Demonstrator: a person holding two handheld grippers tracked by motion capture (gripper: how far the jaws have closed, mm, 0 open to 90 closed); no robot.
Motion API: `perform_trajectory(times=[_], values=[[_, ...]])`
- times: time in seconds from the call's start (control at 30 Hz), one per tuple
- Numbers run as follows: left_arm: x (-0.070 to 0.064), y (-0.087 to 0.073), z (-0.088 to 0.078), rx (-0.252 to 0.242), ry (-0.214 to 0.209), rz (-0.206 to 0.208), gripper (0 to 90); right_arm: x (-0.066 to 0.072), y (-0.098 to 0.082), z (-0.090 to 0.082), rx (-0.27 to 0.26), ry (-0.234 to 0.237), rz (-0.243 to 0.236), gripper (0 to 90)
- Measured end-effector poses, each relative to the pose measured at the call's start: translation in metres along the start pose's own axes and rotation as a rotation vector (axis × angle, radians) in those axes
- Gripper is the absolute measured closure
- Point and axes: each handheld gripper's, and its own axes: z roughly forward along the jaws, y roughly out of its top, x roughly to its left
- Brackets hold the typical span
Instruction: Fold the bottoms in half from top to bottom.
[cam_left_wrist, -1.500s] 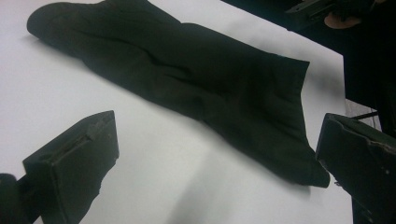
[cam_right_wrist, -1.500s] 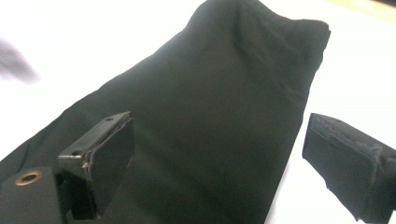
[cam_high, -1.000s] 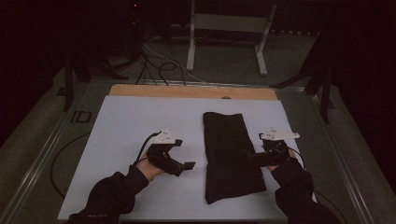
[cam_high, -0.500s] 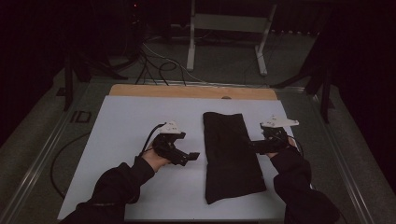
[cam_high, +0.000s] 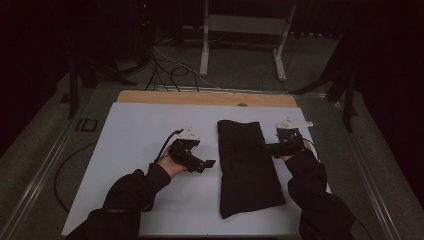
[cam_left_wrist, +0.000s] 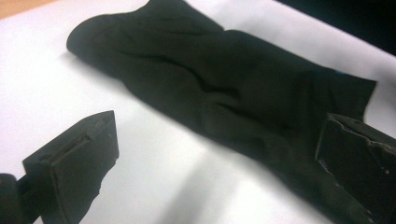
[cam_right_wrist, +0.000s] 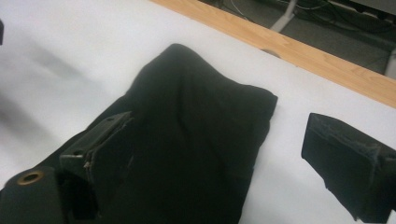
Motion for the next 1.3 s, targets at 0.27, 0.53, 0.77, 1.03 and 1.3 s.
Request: perform_trajectory(times=[0.27,0.53,0.77,1.03,1.3], values=[[0.008,0.003,0.016,0.022,0.017,-0.017,0.0,-0.012,-0.002,0.023,0.019,0.008,0.022,9.6],[0.011,0.010,0.027,0.031,0.017,-0.022,0.0,-0.018,-0.003,0.036,0.043,0.004,0.009,9.6],[0.018,0.018,0.041,0.040,0.022,-0.039,0.0,-0.025,-0.003,0.047,0.061,-0.001,0.024,11.6],[0.029,0.026,0.053,0.043,0.018,-0.087,0.0,-0.031,-0.001,0.061,0.097,-0.001,0.025,11.6],[0.045,0.029,0.065,0.046,0.019,-0.144,0.0,-0.036,-0.002,0.074,0.118,0.003,0.047,11.6]])
